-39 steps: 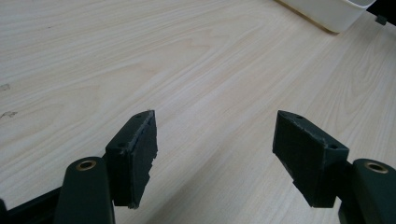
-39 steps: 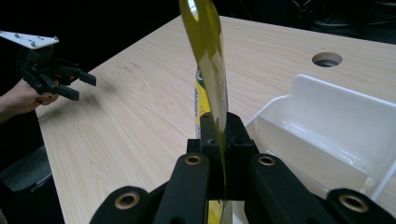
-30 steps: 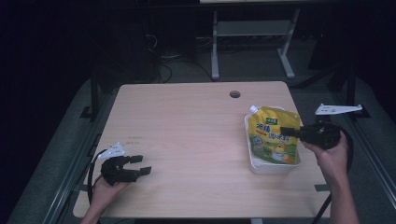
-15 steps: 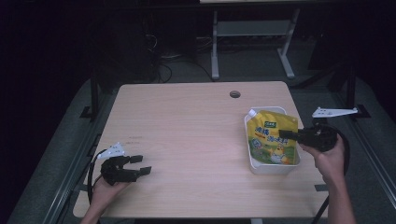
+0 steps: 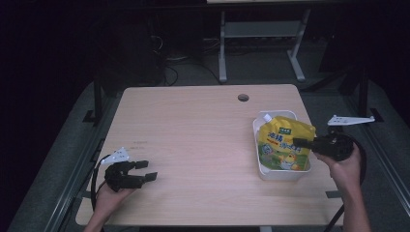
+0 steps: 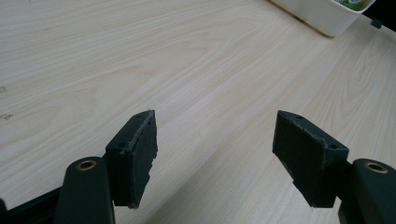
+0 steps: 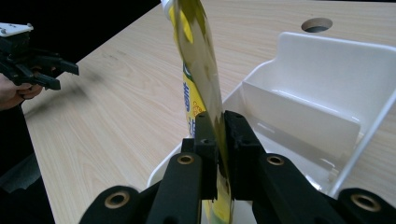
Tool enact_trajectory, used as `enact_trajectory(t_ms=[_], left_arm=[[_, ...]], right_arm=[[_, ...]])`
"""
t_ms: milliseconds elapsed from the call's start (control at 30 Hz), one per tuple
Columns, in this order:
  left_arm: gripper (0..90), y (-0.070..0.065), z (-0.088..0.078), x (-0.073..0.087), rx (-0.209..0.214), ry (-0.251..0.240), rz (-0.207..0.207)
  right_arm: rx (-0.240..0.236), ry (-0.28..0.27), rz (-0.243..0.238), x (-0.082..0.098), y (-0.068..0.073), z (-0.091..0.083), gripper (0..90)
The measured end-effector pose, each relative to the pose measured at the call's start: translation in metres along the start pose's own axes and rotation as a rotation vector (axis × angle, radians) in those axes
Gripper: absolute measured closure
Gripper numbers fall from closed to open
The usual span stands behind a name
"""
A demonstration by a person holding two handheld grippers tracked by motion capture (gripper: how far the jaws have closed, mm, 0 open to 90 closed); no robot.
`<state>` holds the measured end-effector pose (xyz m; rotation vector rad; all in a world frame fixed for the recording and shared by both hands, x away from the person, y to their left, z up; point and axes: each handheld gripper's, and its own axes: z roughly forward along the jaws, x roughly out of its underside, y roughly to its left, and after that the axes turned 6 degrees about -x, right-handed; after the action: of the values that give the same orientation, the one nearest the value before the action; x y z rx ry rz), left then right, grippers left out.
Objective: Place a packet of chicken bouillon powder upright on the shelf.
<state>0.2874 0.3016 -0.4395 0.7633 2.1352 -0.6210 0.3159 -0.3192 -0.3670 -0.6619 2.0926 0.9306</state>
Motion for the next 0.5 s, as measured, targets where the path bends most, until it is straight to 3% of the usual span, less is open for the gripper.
enact_trajectory(t_ms=[500], left_arm=[[30.3, -0.002, 0.002, 0.000, 0.004, 0.004, 0.006]], right_arm=[[-0.004, -0.041, 0.049, 0.021, -0.010, -0.006, 84.8]])
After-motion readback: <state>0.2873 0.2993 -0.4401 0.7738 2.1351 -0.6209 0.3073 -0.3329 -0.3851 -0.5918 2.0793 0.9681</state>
